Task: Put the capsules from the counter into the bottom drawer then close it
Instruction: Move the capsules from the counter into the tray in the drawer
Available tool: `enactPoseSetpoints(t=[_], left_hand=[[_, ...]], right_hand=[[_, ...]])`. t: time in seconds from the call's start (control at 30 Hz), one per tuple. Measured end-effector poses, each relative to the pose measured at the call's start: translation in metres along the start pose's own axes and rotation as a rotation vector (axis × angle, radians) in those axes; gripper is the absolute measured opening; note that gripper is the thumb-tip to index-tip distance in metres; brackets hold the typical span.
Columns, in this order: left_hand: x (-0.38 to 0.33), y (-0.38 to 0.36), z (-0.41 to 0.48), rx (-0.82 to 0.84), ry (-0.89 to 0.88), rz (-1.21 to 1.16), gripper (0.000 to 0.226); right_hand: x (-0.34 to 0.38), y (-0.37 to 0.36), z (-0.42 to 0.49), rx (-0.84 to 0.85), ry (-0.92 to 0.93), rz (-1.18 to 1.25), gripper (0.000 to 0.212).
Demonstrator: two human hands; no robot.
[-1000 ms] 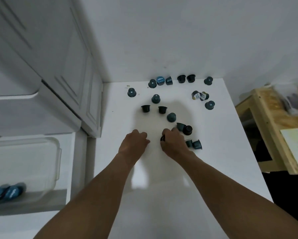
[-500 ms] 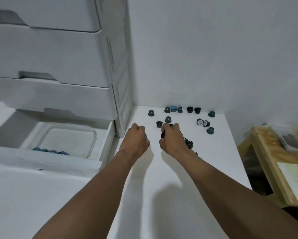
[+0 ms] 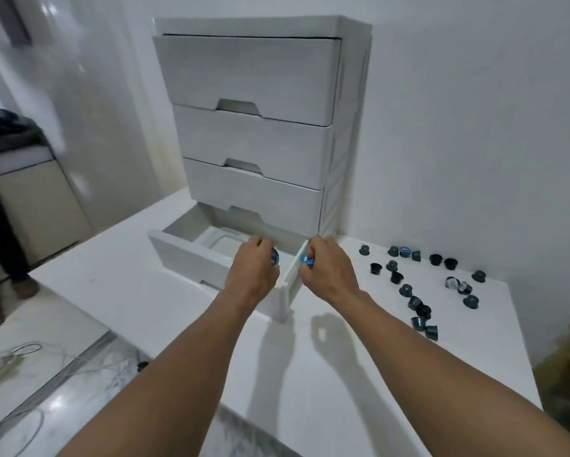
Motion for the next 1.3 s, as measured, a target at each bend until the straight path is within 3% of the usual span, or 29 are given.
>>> enactPoseSetpoints(t=[0.17,0.27,0.63,0.9,1.17,1.3], left_hand=[[0.049,0.036,-0.005,-0.06,0.025,-0.035,0.028],[0.082,0.052,0.0,-0.076,0.018,-0.038,0.027],[0.188,0.086,0.042,0.051,-0.136,-0.054,0.037],[0.217,0.068,0.11,0.153,-0.186,-0.139,0.034],[0.237,0.021,0.196,0.332,-0.203,-0.174,0.026],[0.244,-0.015,0.23,0.44,-0.201,-0.148,0.036]], right_hand=[[0.055,-0.021,0.025,-0.003,0.083,-0.013,0.027],[0.082,-0.038,0.044,-0.022,0.093,-0.039,0.023],[0.146,-0.099,0.109,-0.11,-0.011,0.025,0.023],[0.131,-0.114,0.166,-0.088,-0.072,0.002,0.022],[0.068,-0.132,0.235,0.015,-0.197,0.024,0.02],[0.032,-0.152,0.26,0.103,-0.29,0.071,0.028]])
Point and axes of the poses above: each hand's wrist, its own z-axis towards the middle knuckle, its own y-axis out of the back of the hand, x = y × z, the point moved 4 cm from there along z, towards the middle knuckle, and after that the axes turned 15 degrees about x, right-handed, at the moved point
